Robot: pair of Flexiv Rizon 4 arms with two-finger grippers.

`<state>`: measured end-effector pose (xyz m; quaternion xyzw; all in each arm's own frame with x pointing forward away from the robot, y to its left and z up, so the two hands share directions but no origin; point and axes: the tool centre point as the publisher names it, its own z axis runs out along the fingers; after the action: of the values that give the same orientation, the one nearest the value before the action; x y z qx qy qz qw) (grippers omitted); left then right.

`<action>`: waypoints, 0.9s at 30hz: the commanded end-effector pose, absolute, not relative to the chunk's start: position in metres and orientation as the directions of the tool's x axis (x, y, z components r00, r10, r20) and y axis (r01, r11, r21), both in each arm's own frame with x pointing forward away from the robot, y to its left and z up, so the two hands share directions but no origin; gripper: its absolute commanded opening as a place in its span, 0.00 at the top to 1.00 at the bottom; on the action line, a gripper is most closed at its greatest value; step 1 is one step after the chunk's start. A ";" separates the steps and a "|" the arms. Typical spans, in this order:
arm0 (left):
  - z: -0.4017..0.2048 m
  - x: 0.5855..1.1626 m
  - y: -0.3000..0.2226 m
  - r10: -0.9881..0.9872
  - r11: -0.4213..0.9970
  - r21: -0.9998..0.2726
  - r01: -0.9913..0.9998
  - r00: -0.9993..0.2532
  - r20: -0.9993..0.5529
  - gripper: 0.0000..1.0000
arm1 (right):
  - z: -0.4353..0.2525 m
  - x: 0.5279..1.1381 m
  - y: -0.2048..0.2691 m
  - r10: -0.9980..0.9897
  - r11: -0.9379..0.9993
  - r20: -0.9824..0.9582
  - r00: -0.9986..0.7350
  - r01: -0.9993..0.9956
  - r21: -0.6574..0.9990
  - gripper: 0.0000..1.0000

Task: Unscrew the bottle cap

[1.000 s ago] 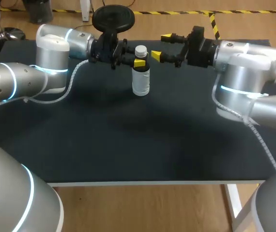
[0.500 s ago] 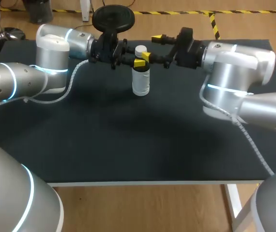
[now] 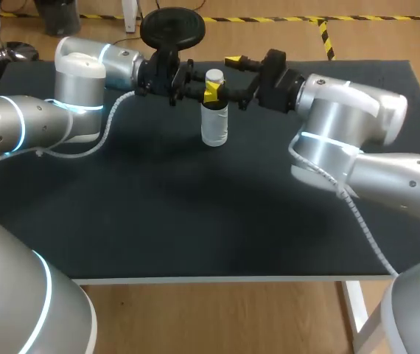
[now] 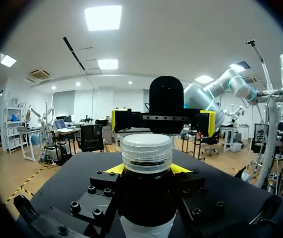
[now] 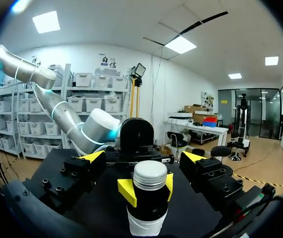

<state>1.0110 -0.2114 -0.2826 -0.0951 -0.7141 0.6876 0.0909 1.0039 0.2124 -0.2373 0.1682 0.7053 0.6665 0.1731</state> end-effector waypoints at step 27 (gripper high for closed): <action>-0.282 1.011 -0.212 0.260 0.038 -0.999 0.011 -0.966 0.000 1.00 | -0.235 1.001 0.233 0.684 0.047 0.048 -0.728 0.109 0.993 0.00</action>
<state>1.0110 -0.2114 -0.2826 -0.0951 -0.7141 0.6876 0.0909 1.0002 0.2259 -0.2329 0.2530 0.6989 0.6415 0.1897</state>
